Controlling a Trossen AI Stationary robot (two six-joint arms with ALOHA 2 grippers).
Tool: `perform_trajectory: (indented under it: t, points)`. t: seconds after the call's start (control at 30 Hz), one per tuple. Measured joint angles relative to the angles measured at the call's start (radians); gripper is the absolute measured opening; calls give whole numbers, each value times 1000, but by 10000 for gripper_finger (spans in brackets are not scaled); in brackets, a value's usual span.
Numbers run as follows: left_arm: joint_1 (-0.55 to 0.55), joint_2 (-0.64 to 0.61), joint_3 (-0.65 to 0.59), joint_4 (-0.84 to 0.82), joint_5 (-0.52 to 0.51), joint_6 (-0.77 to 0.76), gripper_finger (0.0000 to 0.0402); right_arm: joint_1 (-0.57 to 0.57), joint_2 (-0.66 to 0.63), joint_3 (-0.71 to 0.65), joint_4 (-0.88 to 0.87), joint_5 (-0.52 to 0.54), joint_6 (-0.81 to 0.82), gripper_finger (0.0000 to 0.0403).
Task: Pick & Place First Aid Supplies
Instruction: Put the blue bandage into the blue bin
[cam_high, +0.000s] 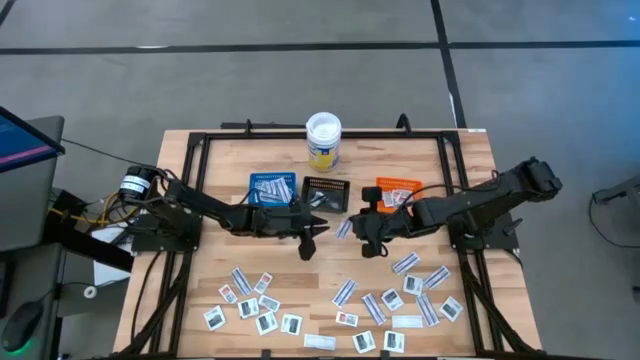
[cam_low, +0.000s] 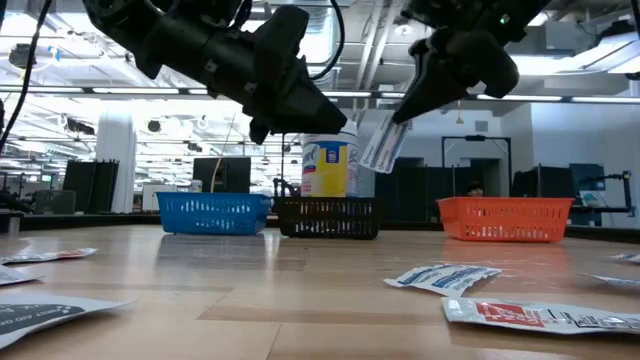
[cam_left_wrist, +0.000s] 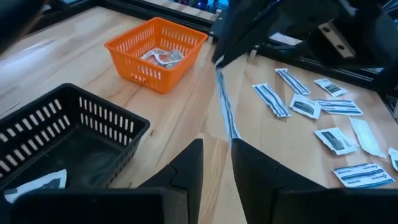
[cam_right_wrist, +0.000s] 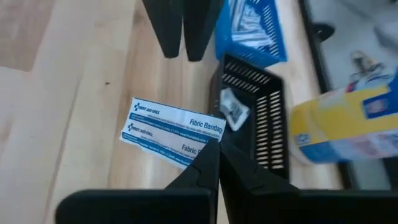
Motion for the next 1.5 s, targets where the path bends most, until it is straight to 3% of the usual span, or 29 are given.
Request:
perform_trajectory:
  t: [0.3,0.83,1.07,1.5]
  points:
    - [-5,0,0,7,1,0,85,-15,45,-1,128,-66,-19,1]
    - [-5,0,0,6,0,0,85,-21,188,-1,314,-59,-165,1]
    - [-5,0,0,3,0,0,85,1,157,-1,289,18,-190,1]
    - [-5,0,0,-14,0,1,85,53,92,0,266,22,-170,1]
